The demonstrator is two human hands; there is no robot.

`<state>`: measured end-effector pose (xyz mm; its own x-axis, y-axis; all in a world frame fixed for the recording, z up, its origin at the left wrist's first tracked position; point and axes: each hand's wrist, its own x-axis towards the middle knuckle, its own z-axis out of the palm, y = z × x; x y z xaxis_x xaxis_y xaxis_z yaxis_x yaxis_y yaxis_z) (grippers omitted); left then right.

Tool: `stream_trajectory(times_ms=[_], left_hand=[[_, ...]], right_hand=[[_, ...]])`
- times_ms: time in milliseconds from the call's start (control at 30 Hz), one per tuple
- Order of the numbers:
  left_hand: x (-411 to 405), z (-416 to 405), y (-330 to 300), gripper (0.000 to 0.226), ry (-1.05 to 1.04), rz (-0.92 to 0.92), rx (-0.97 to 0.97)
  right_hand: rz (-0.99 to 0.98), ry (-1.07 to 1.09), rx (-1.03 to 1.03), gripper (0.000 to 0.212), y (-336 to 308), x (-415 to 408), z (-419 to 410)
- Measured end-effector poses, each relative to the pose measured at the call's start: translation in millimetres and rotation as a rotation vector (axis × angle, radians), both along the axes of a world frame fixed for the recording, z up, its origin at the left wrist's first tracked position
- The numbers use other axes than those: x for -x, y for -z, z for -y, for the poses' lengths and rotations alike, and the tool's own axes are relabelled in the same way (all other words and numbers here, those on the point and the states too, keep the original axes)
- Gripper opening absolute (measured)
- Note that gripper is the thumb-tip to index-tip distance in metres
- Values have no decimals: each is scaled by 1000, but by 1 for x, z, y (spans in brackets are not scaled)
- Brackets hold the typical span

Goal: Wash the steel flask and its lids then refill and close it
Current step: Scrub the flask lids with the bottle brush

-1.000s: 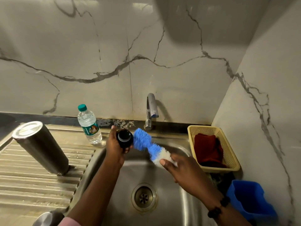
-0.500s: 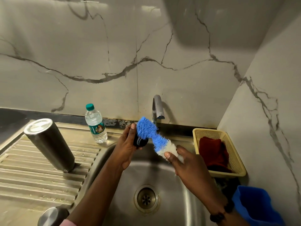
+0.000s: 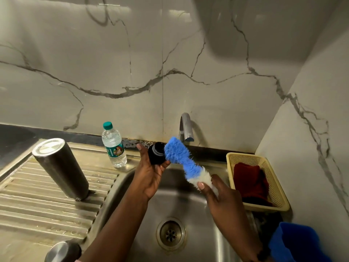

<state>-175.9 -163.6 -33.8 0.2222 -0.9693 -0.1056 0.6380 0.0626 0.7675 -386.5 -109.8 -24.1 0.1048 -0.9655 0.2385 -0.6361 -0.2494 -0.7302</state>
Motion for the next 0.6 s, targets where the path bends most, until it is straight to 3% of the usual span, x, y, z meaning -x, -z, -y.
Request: stream_trajectory(times_ms=[100,233,333,600], left_hand=[[2,-7,6,59,11,61,-14],[7,-14,8,53,13,113,-27],[5,-15,12,48,-62,41,-70],[8,-15,7,52,-64,27,-52]], right_hand=[[60,-11,61,27,-1,-10,-7],[-17,-69,5,47,-1,-15,2],[23,1,14,40,-4,-13,8],[-15,-38,44,44,-1,-15,3]])
